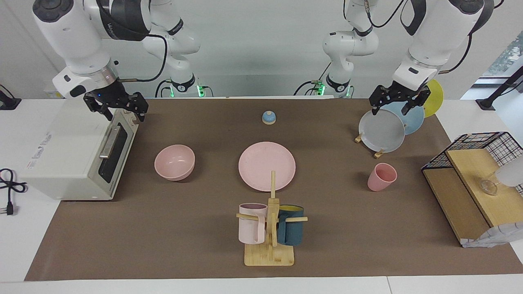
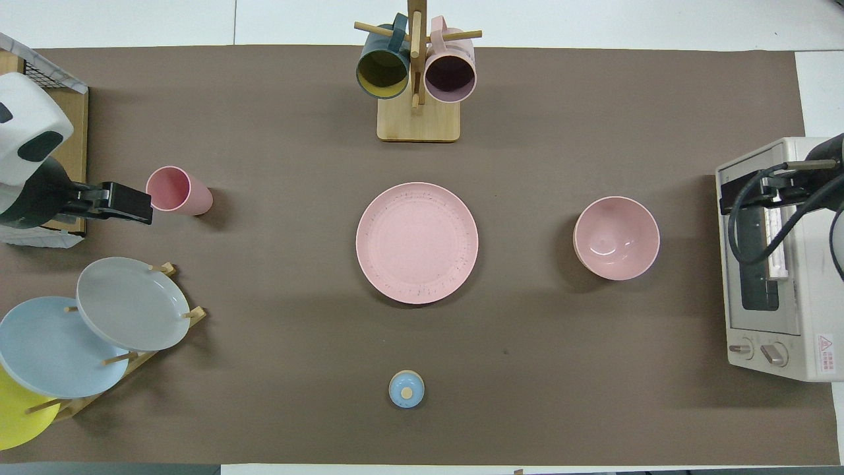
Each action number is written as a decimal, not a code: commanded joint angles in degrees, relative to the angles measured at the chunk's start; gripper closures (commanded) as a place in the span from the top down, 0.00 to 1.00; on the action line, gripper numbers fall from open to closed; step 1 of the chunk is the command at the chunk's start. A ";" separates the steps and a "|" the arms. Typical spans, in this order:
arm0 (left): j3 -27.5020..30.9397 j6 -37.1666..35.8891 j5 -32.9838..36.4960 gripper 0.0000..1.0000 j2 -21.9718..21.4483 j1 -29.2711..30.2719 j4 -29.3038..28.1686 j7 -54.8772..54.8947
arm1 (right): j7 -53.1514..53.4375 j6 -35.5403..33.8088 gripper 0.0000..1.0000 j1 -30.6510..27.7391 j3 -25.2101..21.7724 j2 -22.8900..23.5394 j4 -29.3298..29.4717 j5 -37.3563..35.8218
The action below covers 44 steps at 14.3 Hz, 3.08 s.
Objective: Organize tableware
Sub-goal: 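Reach the right gripper toward the pink bowl rim, then grasp the pink bowl rim with the right gripper and lift it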
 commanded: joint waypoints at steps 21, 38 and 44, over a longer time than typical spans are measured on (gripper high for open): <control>-0.31 2.66 -0.57 1.00 -0.27 0.32 -1.64 -3.99 | 7.09 36.30 1.00 12.87 0.97 6.01 -21.92 5.09; -0.49 7.95 -0.65 1.00 1.92 0.58 -5.69 -3.83 | 0.23 43.97 0.14 13.57 0.89 8.38 -31.26 1.49; -0.40 7.77 -1.18 1.00 1.92 0.76 -5.17 -3.83 | 2.76 30.92 0.00 17.15 1.06 10.91 -18.73 -1.15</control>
